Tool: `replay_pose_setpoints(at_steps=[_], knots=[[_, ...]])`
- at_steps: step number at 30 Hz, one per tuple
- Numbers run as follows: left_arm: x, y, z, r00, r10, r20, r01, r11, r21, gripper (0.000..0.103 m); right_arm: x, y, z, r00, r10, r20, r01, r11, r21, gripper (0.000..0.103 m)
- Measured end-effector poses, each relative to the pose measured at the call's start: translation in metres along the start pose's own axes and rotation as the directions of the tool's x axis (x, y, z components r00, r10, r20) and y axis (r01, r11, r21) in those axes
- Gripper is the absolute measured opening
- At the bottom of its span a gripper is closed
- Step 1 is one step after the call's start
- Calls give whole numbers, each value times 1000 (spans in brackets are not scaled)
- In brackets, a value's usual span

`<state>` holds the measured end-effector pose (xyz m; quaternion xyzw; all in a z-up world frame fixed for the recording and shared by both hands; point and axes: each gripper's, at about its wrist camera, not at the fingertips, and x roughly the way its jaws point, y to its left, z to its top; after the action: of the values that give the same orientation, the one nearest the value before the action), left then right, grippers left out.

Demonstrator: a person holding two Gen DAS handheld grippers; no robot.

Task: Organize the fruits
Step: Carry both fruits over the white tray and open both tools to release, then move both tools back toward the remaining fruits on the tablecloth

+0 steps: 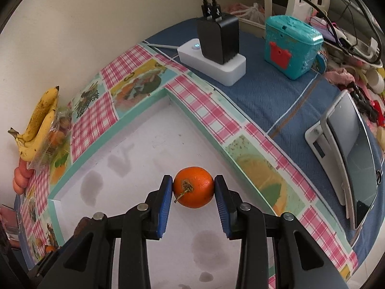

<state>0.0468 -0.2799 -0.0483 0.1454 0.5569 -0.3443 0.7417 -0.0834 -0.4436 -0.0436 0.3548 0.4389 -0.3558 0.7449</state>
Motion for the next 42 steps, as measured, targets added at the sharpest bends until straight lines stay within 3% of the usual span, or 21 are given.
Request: replay_pose_setpoints(at_steps=[20, 23, 26, 28, 31, 33, 37, 38, 42], knots=[[-3, 1, 1, 1000, 26, -16, -26, 1000, 1, 40, 5, -2, -1, 1000, -18, -20, 18, 1000, -17, 37], [-8, 0, 1, 1000, 23, -11, -23, 1000, -3, 56, -1, -2, 1, 1000, -30, -1, 30, 999, -26, 41], [-15, 0, 2, 1000, 21, -11, -21, 1000, -10, 57, -9, -1, 4, 999, -31, 15, 32, 999, -36, 50], [-19, 0, 3, 1000, 21, -10, -21, 1000, -15, 61, -15, 1, 5, 999, -30, 20, 31, 998, -45, 51], [-29, 3, 4, 1000, 31, -2, -31, 999, -20, 68, -24, 5, 6, 999, -35, 36, 37, 997, -65, 65], [-36, 6, 5, 999, 47, 12, -47, 999, -21, 76, -30, 8, 6, 999, -30, 43, 33, 997, -77, 69], [-49, 19, 5, 993, 109, 35, -108, 994, -34, 82, -41, 12, 4, 999, -21, 43, 25, 996, -87, 75], [-53, 24, 5, 992, 120, 42, -118, 992, -46, 84, -42, 14, 4, 999, -24, 42, 28, 995, -94, 82], [-67, 48, 4, 982, 175, 72, -169, 982, -82, 98, -46, 19, -2, 999, -14, 29, 17, 993, -115, 83]])
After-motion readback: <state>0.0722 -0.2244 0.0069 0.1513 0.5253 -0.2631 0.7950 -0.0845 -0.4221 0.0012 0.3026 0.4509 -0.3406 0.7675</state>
